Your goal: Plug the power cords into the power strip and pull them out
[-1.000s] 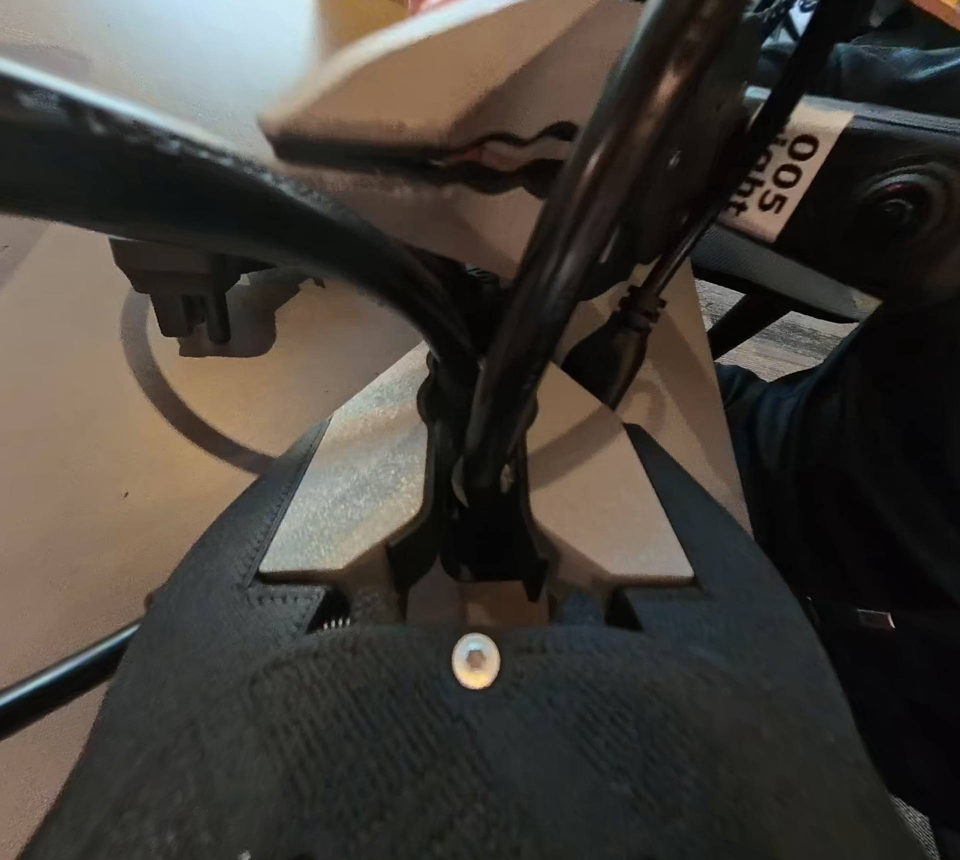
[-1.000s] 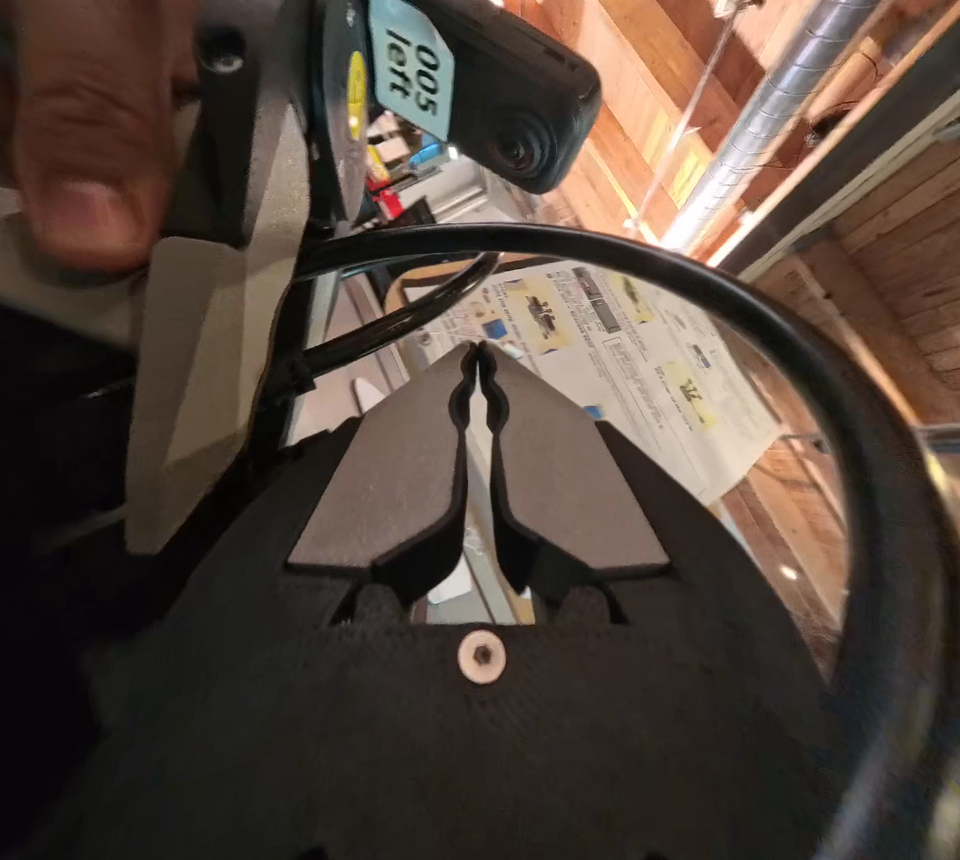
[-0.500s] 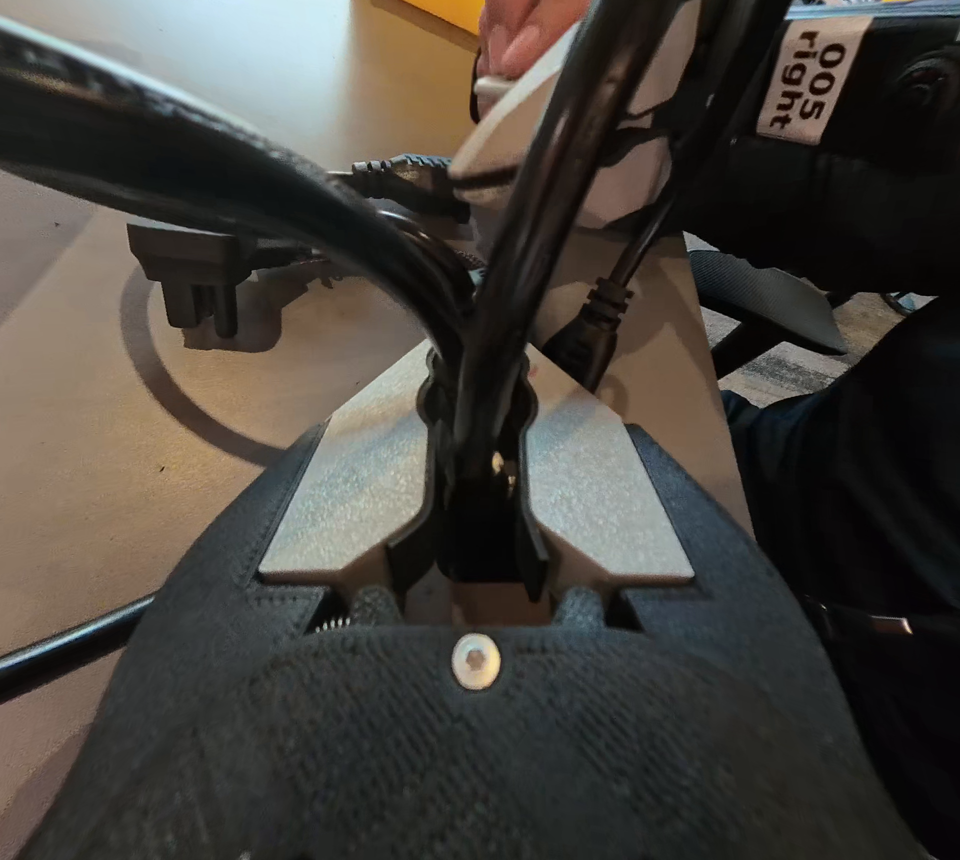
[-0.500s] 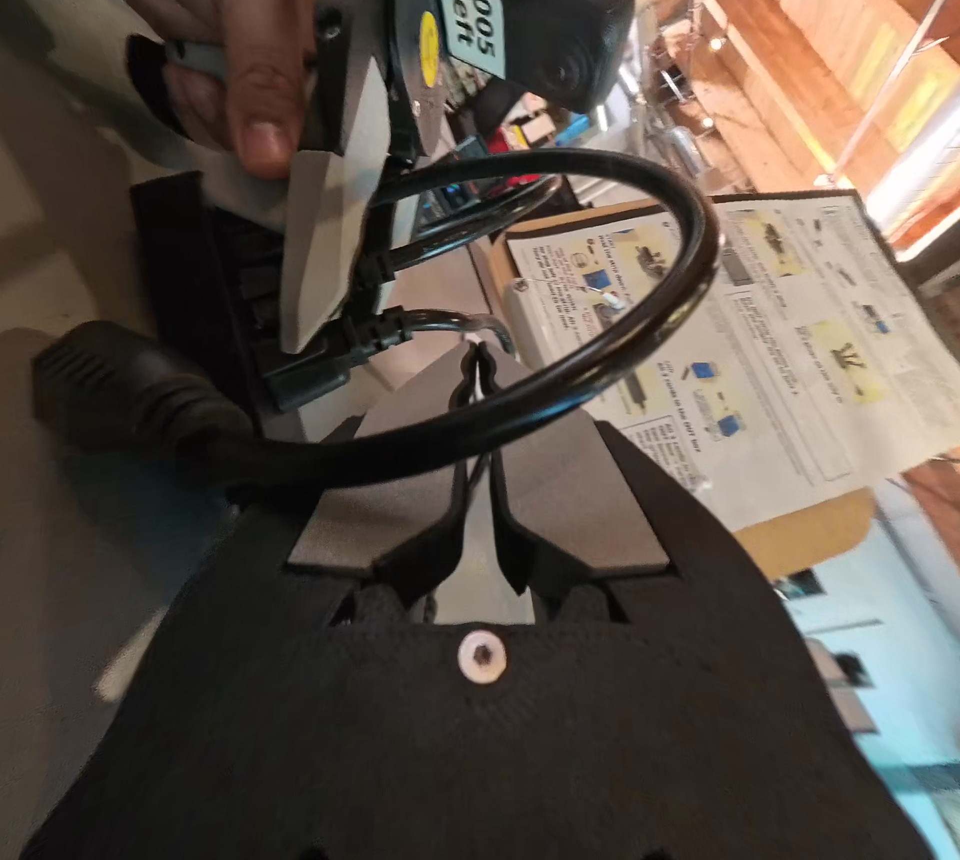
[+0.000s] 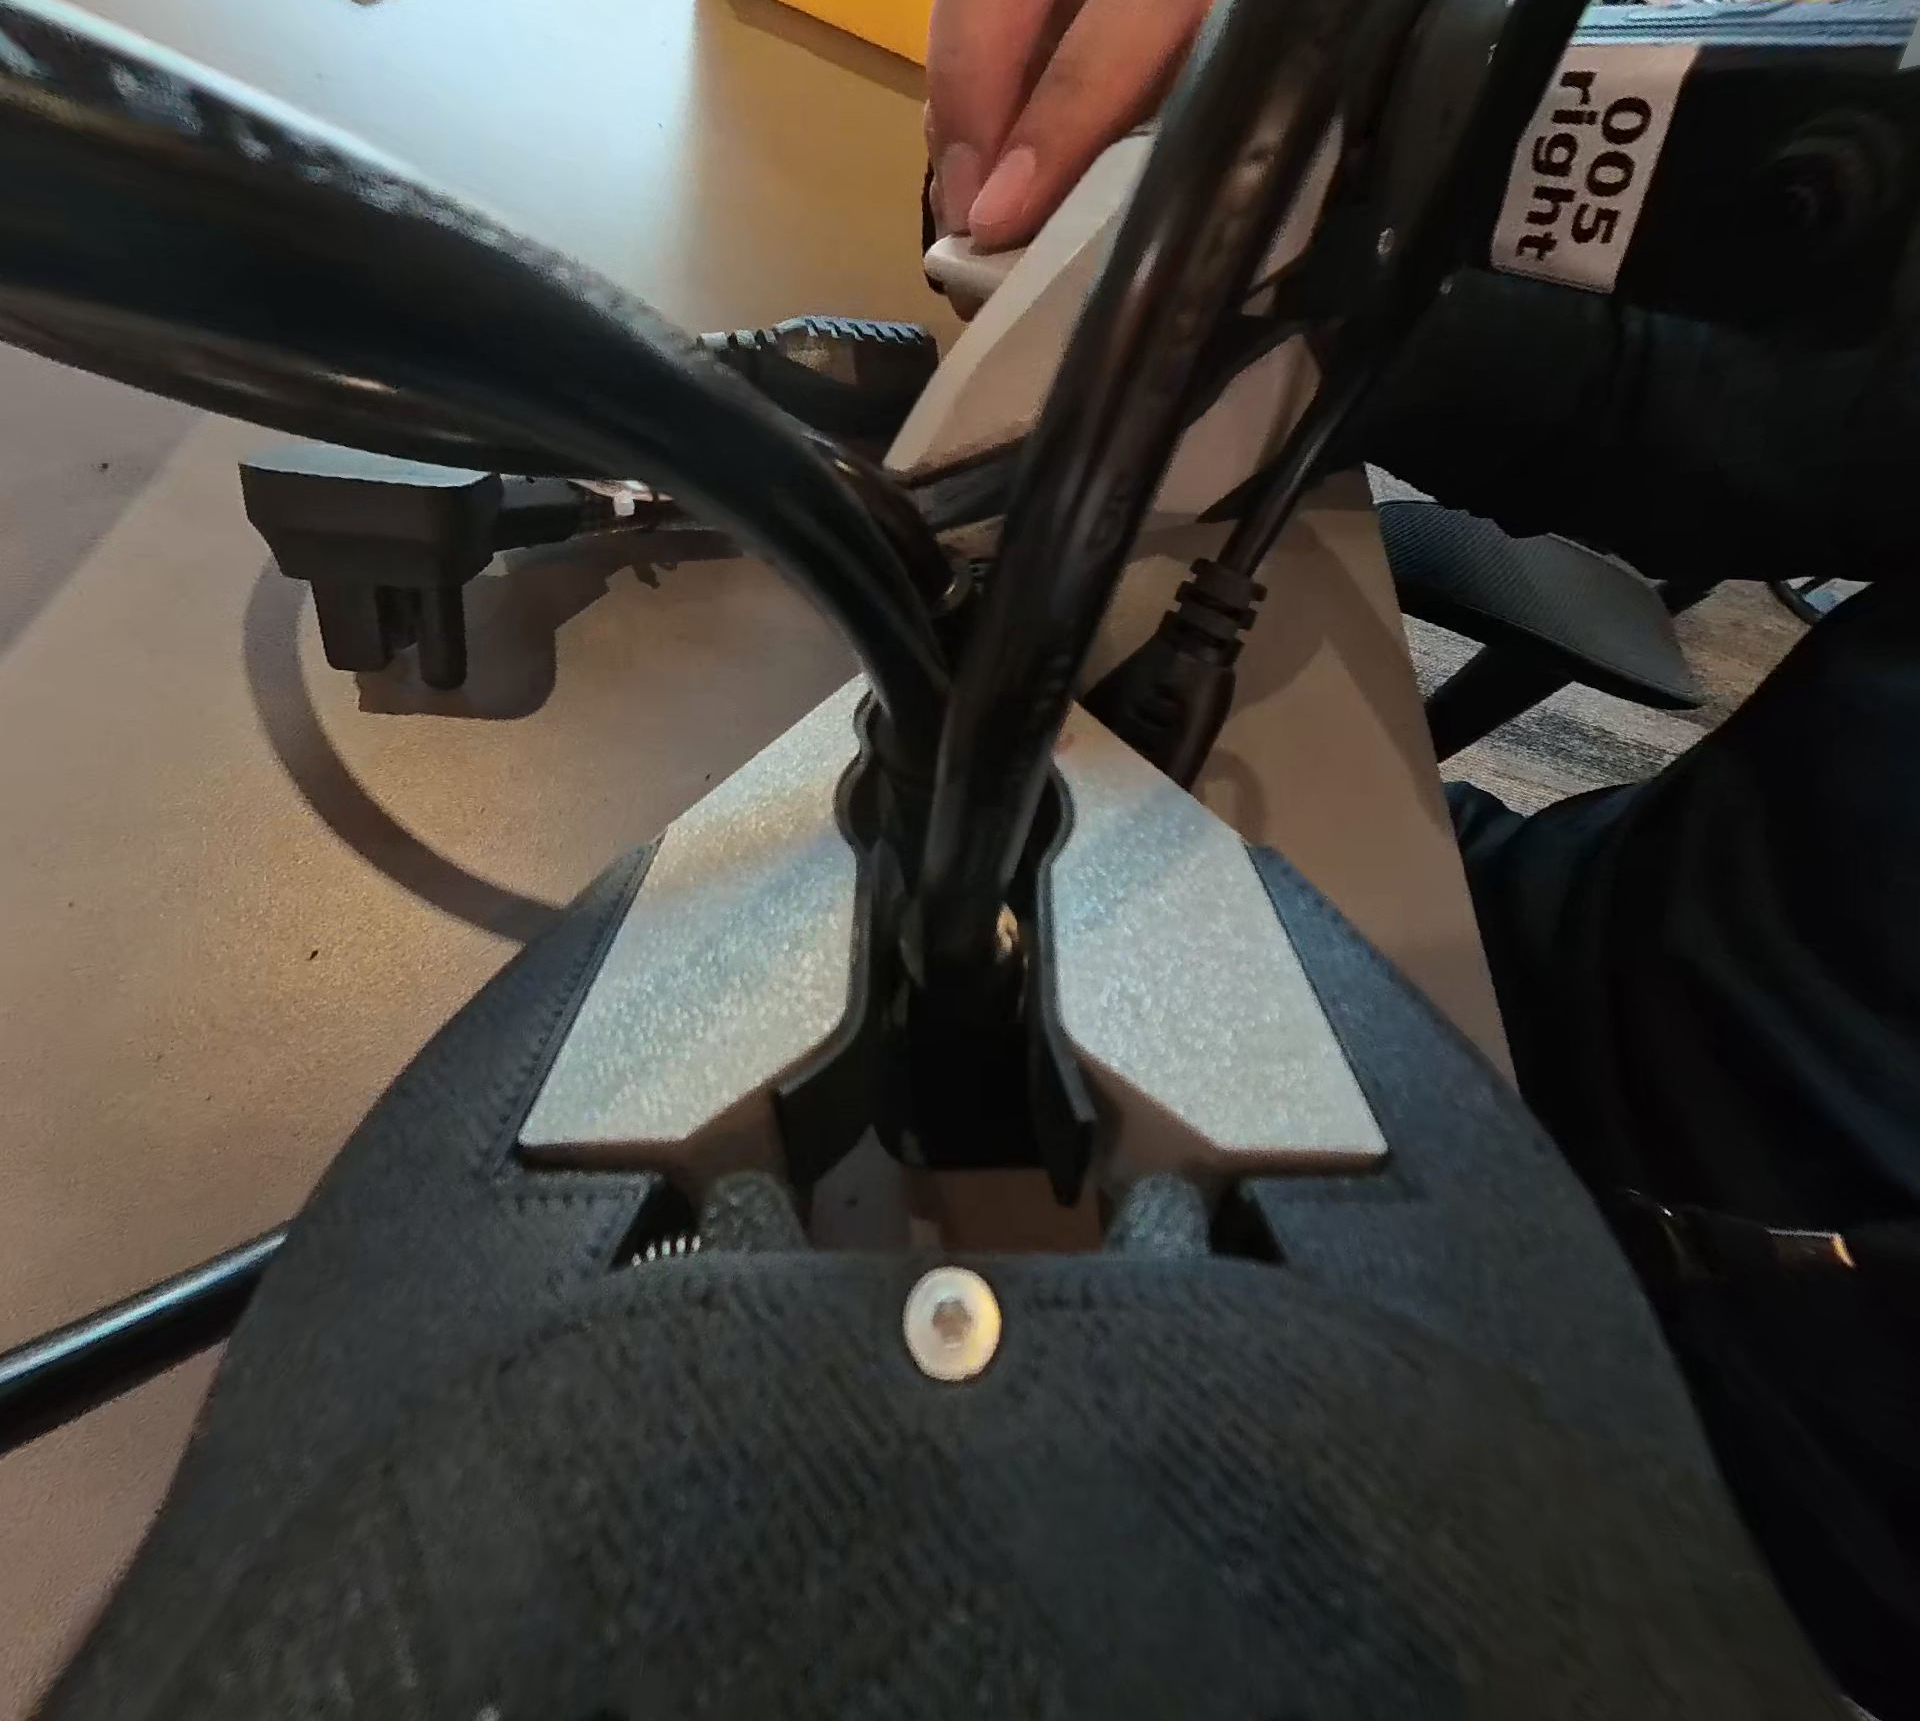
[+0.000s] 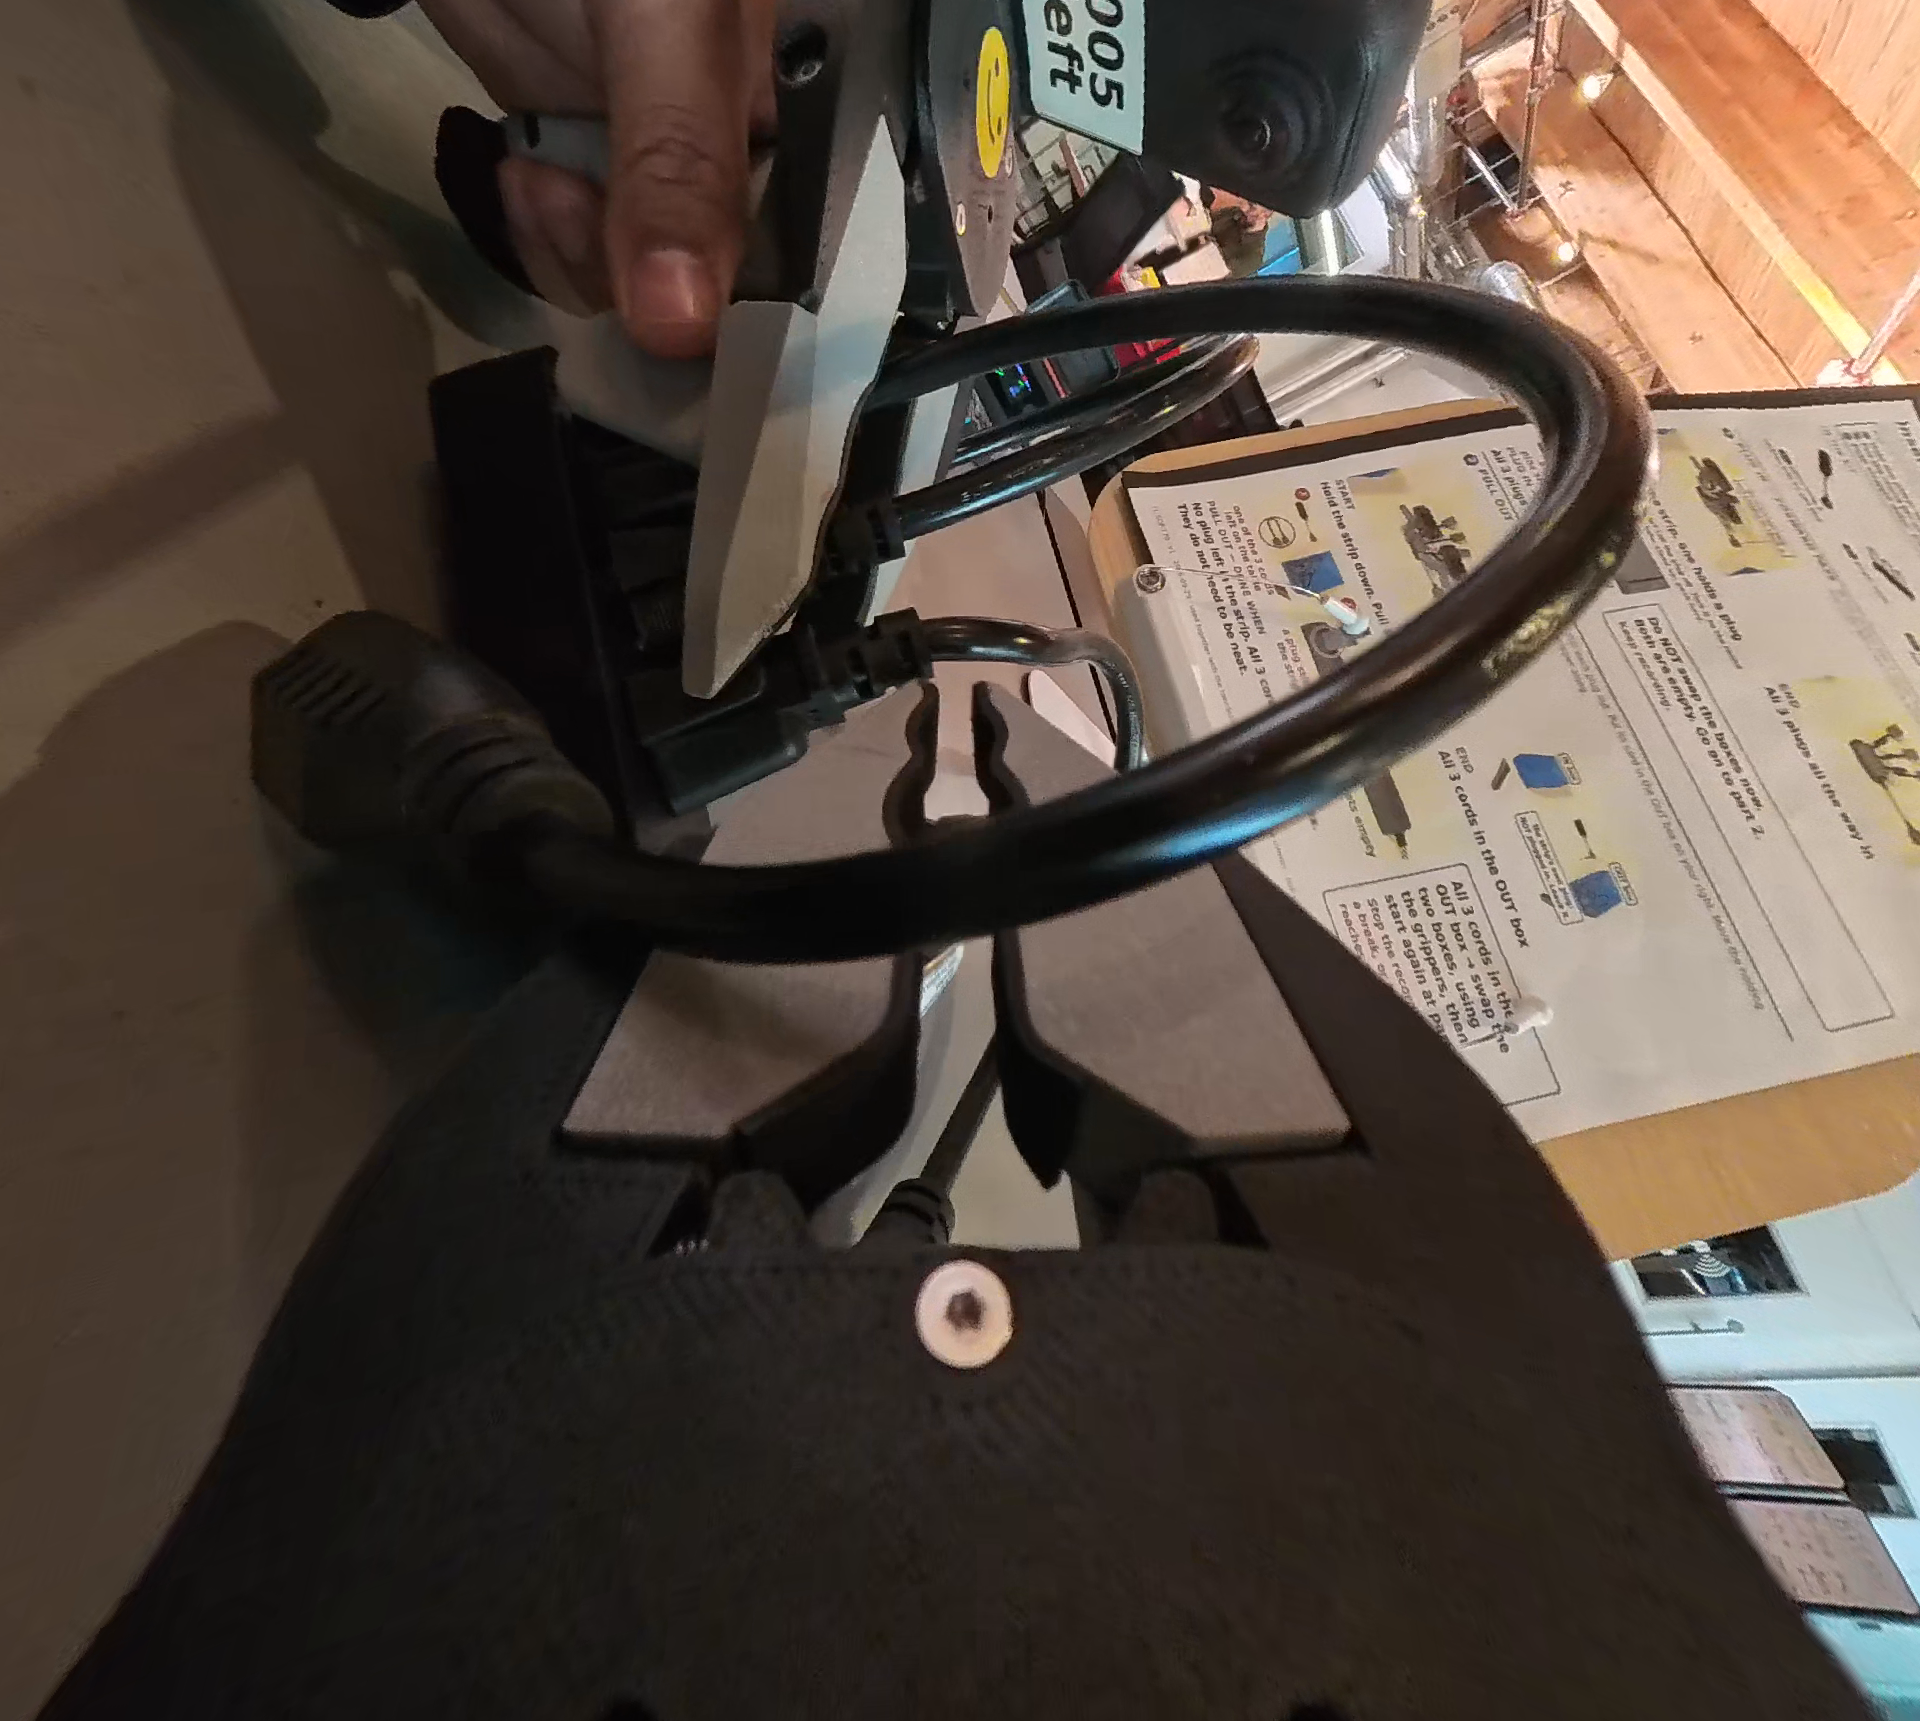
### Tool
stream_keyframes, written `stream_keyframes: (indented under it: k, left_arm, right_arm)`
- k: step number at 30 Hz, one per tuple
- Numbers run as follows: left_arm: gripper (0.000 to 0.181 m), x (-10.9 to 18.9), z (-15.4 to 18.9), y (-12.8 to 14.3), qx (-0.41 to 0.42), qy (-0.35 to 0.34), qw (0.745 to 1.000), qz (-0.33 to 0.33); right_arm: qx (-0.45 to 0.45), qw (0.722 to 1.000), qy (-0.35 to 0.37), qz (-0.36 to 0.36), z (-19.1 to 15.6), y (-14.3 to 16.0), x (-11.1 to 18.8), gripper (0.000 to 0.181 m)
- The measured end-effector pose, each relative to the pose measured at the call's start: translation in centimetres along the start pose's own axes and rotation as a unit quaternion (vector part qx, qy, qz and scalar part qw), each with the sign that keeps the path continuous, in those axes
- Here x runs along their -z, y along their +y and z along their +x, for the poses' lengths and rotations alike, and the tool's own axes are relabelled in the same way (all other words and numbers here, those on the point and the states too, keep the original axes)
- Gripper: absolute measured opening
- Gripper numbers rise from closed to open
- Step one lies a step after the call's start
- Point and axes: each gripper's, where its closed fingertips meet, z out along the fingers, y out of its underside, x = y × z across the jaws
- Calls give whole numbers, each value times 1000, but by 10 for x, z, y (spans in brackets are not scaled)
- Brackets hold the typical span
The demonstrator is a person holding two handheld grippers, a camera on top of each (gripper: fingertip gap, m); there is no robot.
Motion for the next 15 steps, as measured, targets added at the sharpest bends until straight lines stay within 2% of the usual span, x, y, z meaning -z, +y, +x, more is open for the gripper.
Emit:
stream_keyframes:
  k: [6,15]
  left_arm:
    - [23,-1,0,0,0,0,1000,3]
    - [23,-1,1,-1,-5,-2,1000,3]
  right_arm:
    - [-56,998,-5,6,5,4,0,2]
    - [-64,995,11,-77,9,43,-9,0]
